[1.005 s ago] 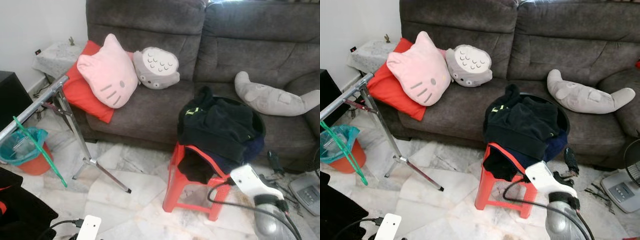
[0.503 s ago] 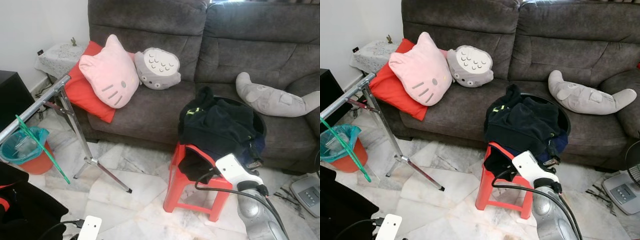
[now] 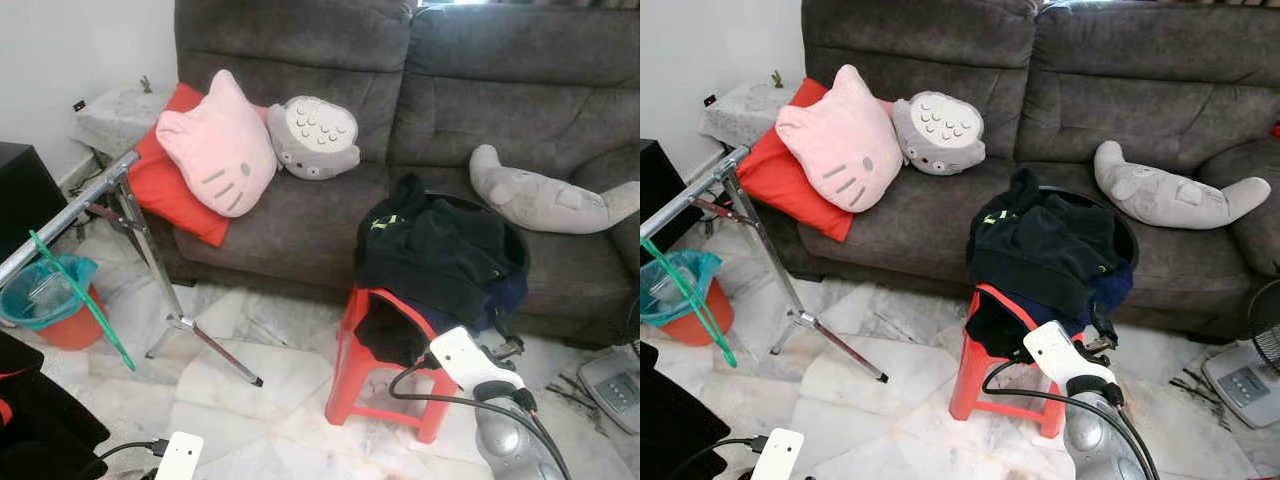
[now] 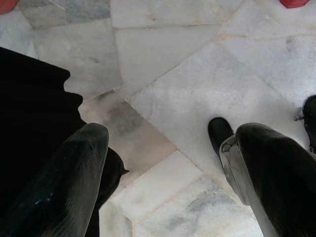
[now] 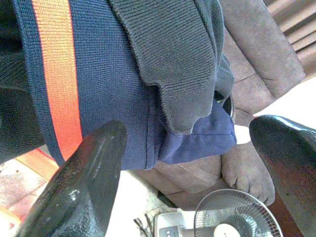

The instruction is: Hang hanger

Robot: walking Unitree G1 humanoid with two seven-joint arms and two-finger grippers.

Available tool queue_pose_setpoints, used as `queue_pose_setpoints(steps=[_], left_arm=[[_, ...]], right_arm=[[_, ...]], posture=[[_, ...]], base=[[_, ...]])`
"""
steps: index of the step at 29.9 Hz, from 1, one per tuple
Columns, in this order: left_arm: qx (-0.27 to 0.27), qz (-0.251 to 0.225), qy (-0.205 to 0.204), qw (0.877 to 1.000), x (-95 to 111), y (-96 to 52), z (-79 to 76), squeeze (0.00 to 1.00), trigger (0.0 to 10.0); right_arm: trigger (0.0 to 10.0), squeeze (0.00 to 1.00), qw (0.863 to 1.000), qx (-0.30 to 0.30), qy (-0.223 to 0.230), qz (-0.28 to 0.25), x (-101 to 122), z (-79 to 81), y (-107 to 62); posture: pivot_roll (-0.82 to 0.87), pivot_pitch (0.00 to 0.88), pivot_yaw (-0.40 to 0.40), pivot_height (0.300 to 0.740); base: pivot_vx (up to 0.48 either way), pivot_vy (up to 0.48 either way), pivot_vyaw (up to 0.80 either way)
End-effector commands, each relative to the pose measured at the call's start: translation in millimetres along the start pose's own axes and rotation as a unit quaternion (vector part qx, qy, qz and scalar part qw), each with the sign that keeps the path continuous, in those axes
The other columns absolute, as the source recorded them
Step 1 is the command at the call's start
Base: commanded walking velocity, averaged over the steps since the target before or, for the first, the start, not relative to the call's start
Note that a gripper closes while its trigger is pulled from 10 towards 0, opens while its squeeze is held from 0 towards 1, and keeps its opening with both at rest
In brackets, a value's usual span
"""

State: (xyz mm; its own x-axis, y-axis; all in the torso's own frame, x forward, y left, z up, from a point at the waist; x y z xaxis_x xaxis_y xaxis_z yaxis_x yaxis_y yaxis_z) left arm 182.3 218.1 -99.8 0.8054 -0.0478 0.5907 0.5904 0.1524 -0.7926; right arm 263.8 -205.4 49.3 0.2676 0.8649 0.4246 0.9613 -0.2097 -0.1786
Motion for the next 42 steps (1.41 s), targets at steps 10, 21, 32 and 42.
queue_pose_setpoints(steps=[10, 21, 32, 42], left_arm=[[0.005, 0.013, -0.003, 1.000, -7.1, -1.2, 0.4, 0.00, 10.0], [0.006, 0.016, -0.003, 1.000, -9.3, -1.6, 1.7, 0.00, 10.0], [0.005, 0.019, 0.000, 1.000, -11.2, -2.1, 1.5, 0.00, 10.0], [0.005, 0.020, -0.003, 1.000, -11.5, -2.1, 0.8, 0.00, 10.0]], right_arm=[[10.0, 0.00, 1.000, -0.020, 0.008, -0.022, 14.7, -10.4, 11.1], [10.0, 0.00, 1.000, -0.015, 0.007, -0.024, 16.0, -8.8, 14.6], [10.0, 0.00, 0.999, -0.024, 0.009, -0.030, 22.4, -12.9, 22.9], [10.0, 0.00, 1.000, 0.007, 0.004, -0.027, 22.7, -3.3, 25.1]], posture=[[-0.02, 0.000, -0.026, 0.740], [-0.02, 0.000, -0.030, 0.740], [-0.02, 0.000, -0.032, 0.740], [-0.02, 0.000, -0.036, 0.740]], base=[[0.000, 0.000, 0.00], [0.000, 0.000, 0.00], [0.000, 0.000, 0.00], [0.000, 0.000, 0.00]])
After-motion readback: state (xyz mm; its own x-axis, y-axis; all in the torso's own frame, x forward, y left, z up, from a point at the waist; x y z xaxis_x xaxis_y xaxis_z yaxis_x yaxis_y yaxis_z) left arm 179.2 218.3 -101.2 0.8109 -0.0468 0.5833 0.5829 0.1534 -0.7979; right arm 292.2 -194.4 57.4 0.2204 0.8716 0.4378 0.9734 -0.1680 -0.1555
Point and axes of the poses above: a point about 5 cm out from each wrist's last joint towards the gripper, its own y axis pointing out of the wrist towards the gripper, its own x axis along the axis of the wrist's last joint, z = x × y, the point moved 2 cm from there along y, pointing out of the wrist towards the gripper, and after that the axes turned 12 degrees about -y, right-handed, at the moved point
